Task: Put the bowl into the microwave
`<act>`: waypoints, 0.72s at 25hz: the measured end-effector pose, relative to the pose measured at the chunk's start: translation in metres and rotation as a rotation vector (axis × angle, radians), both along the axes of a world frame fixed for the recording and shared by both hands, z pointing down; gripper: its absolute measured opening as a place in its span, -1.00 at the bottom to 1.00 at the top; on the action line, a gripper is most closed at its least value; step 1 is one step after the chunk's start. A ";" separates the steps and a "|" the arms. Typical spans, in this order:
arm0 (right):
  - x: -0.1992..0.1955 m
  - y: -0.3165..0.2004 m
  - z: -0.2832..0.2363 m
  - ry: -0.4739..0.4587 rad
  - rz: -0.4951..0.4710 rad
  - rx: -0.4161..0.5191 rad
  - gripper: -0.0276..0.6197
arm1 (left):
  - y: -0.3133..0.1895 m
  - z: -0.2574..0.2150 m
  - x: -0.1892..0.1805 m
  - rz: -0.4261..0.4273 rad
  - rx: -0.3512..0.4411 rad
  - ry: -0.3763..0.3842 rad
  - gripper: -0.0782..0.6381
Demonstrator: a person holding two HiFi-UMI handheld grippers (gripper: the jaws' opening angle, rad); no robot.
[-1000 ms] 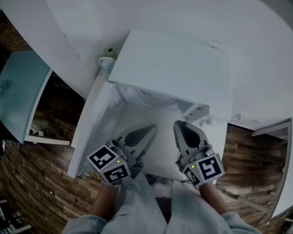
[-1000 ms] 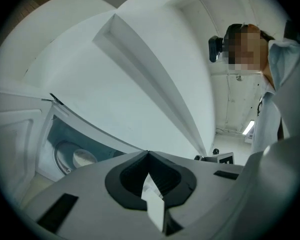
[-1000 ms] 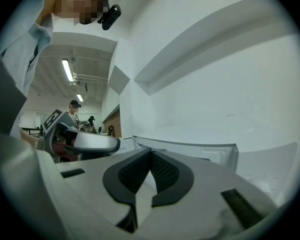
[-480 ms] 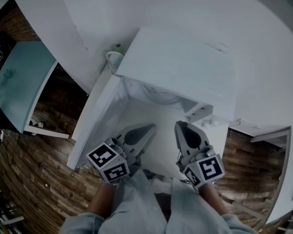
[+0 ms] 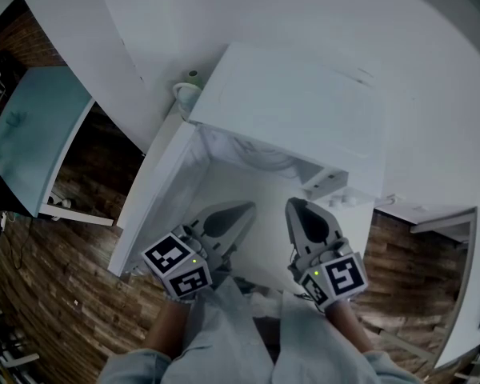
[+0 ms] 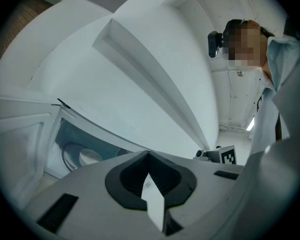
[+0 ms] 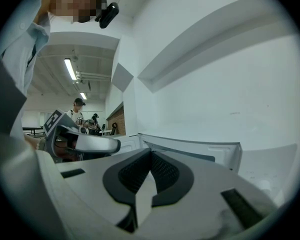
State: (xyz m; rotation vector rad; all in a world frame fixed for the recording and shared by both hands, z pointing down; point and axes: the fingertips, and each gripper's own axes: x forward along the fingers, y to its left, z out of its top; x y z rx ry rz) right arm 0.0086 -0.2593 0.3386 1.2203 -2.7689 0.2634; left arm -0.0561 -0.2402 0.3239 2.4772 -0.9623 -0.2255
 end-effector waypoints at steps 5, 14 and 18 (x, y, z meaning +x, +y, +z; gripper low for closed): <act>-0.002 0.001 0.001 -0.028 -0.005 -0.022 -0.91 | 0.002 -0.001 -0.001 -0.003 0.004 0.002 -0.79; 0.002 0.002 0.006 -0.031 0.005 -0.044 -0.91 | 0.006 0.000 -0.003 -0.009 -0.001 0.005 -0.79; 0.001 0.002 0.008 -0.024 0.002 -0.050 -0.91 | 0.006 0.000 -0.004 -0.011 -0.004 0.007 -0.79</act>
